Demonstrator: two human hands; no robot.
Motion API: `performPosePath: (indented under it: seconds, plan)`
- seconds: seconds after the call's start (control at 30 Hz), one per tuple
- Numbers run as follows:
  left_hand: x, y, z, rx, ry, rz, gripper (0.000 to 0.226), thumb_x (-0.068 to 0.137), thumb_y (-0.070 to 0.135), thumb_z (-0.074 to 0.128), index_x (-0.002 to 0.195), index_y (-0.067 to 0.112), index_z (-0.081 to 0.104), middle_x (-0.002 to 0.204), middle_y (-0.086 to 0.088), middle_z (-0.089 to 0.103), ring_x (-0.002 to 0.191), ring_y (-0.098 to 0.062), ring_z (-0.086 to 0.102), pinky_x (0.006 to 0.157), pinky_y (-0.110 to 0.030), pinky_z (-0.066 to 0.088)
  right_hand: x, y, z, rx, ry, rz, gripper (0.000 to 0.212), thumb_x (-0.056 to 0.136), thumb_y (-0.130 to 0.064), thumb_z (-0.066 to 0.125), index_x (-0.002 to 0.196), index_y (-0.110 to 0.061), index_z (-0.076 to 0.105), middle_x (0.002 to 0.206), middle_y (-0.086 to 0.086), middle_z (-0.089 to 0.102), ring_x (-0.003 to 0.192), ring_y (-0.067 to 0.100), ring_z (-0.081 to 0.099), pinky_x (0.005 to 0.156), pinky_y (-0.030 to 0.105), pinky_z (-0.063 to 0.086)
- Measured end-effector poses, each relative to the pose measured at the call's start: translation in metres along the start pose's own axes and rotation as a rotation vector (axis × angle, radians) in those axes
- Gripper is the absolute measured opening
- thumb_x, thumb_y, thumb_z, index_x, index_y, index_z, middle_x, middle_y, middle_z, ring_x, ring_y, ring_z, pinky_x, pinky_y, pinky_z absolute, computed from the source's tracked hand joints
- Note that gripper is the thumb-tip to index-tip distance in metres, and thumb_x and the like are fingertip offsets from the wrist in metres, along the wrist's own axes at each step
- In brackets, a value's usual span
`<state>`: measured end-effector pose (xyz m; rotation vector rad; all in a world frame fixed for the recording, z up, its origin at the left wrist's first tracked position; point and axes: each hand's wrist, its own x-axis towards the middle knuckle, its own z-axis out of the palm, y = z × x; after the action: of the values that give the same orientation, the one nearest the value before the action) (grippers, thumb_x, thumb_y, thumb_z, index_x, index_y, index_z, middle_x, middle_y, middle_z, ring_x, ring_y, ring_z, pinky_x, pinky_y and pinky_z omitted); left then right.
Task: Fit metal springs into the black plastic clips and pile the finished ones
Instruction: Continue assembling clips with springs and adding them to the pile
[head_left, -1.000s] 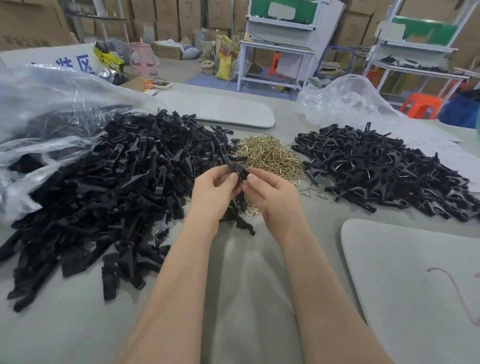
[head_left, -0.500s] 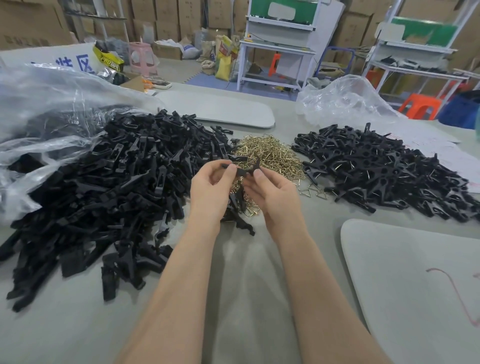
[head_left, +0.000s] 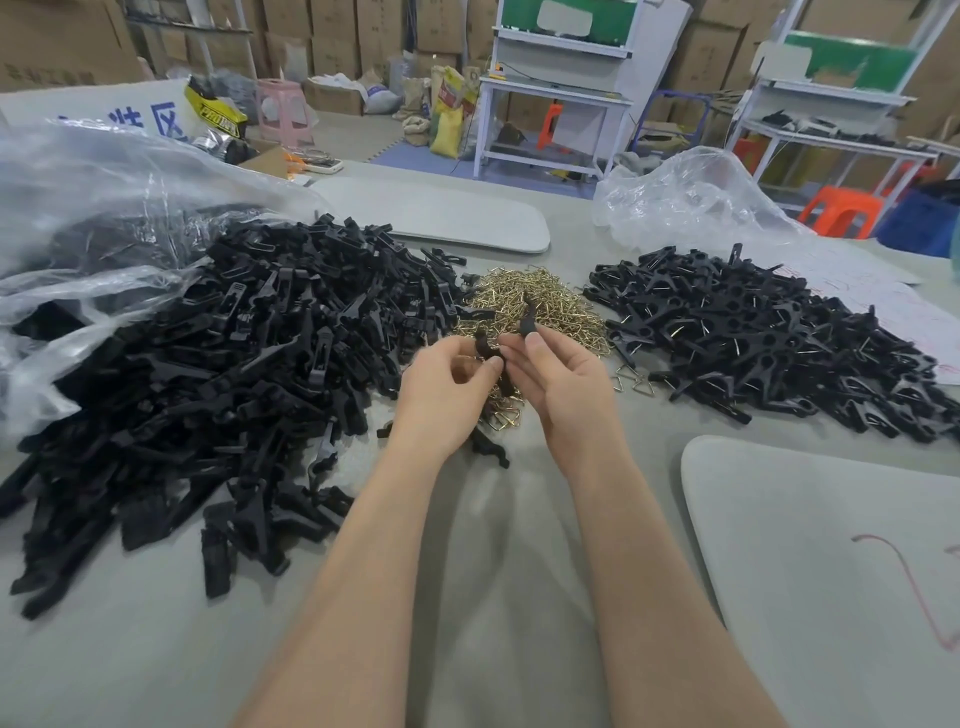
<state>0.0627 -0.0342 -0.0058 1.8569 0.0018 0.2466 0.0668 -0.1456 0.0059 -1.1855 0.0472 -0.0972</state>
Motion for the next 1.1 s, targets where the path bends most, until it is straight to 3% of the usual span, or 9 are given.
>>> performPosePath:
  seconds: [0.07,0.17,0.23,0.33,0.43,0.53,0.7,0.93,1.1]
  plan:
    - [0.000,0.000,0.001,0.005,0.007,0.009,0.008,0.090,0.022,0.061,0.095,0.020,0.067,0.083,0.007,0.066,0.080,-0.008,0.058,0.074,-0.021,0.044,-0.002,0.000,0.001,0.002,-0.015,0.004,0.027,0.097,-0.002,0.046,0.124,0.002,0.052,0.099,0.013,0.067,0.089,0.015,0.066,0.081,0.020,0.055]
    - [-0.001,0.001,0.000,-0.089,0.020,-0.026,0.015,0.092,0.015,0.057,0.086,0.026,0.065,0.080,0.006,0.065,0.078,-0.010,0.057,0.081,-0.032,0.050,-0.003,0.000,0.003,-0.002,-0.024,0.002,0.019,0.097,-0.001,0.047,0.113,-0.005,0.056,0.094,0.009,0.067,0.083,0.012,0.067,0.080,0.019,0.056]
    - [-0.001,0.002,-0.001,-0.147,0.044,-0.043,0.023,0.094,0.011,0.053,0.084,0.029,0.062,0.079,0.004,0.063,0.078,-0.012,0.056,0.089,-0.040,0.051,-0.001,0.002,0.002,-0.160,-0.003,-0.053,0.018,0.096,-0.003,0.049,0.107,-0.012,0.059,0.089,0.002,0.067,0.080,0.011,0.065,0.077,0.021,0.056]
    - [0.000,0.004,-0.001,-0.173,0.033,-0.045,0.021,0.096,0.010,0.049,0.103,0.023,0.064,0.095,-0.004,0.067,0.086,-0.013,0.057,0.096,-0.044,0.049,0.002,0.006,-0.002,-0.463,0.016,-0.169,0.021,0.095,-0.008,0.054,0.109,-0.017,0.066,0.078,-0.015,0.065,0.072,0.002,0.057,0.078,0.031,0.054]
    - [-0.001,0.005,-0.001,-0.157,0.007,-0.018,0.026,0.097,0.009,0.047,0.105,0.027,0.064,0.100,-0.001,0.069,0.094,-0.015,0.061,0.097,-0.042,0.048,0.002,0.009,-0.002,-0.581,-0.023,-0.248,0.024,0.094,-0.007,0.054,0.112,-0.011,0.069,0.072,-0.028,0.064,0.068,-0.012,0.058,0.073,0.013,0.049]
    - [0.000,0.005,0.000,-0.130,-0.011,-0.009,0.027,0.097,0.010,0.047,0.115,0.021,0.064,0.105,0.000,0.068,0.102,-0.015,0.061,0.098,-0.040,0.047,0.002,0.010,0.000,-0.602,-0.033,-0.260,0.025,0.094,-0.006,0.055,0.115,-0.009,0.068,0.084,-0.025,0.064,0.074,-0.011,0.059,0.077,0.013,0.048]
    - [0.001,0.006,0.000,-0.109,-0.012,0.013,0.030,0.097,0.010,0.047,0.121,0.018,0.063,0.108,-0.001,0.068,0.103,-0.016,0.062,0.098,-0.040,0.048,0.003,0.011,-0.002,-0.585,-0.013,-0.238,0.026,0.094,-0.009,0.055,0.118,-0.010,0.066,0.098,-0.007,0.067,0.089,0.006,0.060,0.091,0.031,0.051]
    - [0.002,0.002,0.001,-0.096,-0.012,0.018,0.029,0.097,0.012,0.049,0.122,0.017,0.063,0.107,-0.001,0.068,0.101,-0.017,0.061,0.097,-0.040,0.048,0.005,0.013,-0.004,-0.624,-0.004,-0.272,0.026,0.094,-0.010,0.055,0.116,-0.011,0.067,0.091,-0.014,0.066,0.082,0.000,0.059,0.086,0.025,0.049]
    - [-0.001,0.004,-0.001,-0.214,-0.023,0.042,0.029,0.094,0.012,0.056,0.096,0.039,0.066,0.097,0.002,0.070,0.097,-0.018,0.064,0.096,-0.040,0.050,0.004,0.012,-0.004,-0.622,-0.035,-0.241,0.026,0.095,-0.011,0.052,0.111,-0.020,0.070,0.099,-0.009,0.070,0.094,0.008,0.061,0.093,0.034,0.050]
